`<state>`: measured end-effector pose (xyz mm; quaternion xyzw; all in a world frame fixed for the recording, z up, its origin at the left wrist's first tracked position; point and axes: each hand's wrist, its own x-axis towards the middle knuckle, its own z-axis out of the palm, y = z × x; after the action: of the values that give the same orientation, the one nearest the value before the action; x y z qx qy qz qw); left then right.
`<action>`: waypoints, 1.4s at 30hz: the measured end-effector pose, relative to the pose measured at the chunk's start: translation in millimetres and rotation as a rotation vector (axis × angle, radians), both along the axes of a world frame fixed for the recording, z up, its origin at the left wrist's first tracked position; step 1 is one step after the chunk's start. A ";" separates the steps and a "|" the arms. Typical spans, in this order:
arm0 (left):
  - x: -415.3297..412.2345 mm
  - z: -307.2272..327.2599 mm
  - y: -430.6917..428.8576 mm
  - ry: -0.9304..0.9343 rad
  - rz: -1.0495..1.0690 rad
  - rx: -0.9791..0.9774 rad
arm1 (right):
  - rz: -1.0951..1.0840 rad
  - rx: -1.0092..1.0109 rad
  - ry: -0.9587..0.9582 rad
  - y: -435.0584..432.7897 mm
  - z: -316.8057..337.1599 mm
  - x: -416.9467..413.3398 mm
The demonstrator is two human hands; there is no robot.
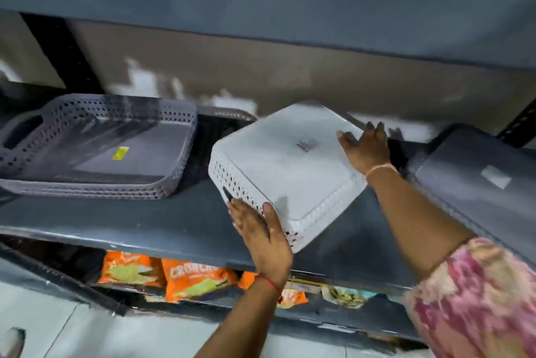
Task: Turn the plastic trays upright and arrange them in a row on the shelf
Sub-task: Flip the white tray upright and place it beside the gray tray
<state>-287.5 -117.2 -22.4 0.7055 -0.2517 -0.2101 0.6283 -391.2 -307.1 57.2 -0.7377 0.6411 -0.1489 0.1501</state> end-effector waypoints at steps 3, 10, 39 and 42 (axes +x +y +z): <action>-2.5 -7.4 -2.5 0.018 0.035 0.026 | -0.103 0.105 -0.069 -20.4 -3.6 -7.4; 14.6 4.1 -7.3 0.132 0.046 -0.019 | -0.184 0.065 -0.167 -26.0 -7.3 -12.3; 137.9 84.2 -26.0 0.290 -0.150 -0.311 | -0.046 -0.122 -1.142 27.1 3.1 -30.3; 137.5 81.2 -30.3 0.302 -0.179 -0.295 | -0.015 -0.139 -1.113 29.7 -2.0 -26.1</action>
<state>-150.0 -147.5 58.9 0.5414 -0.2441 -0.3292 0.7342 -417.4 -277.4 55.2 -0.5512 0.4591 -0.5590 0.4158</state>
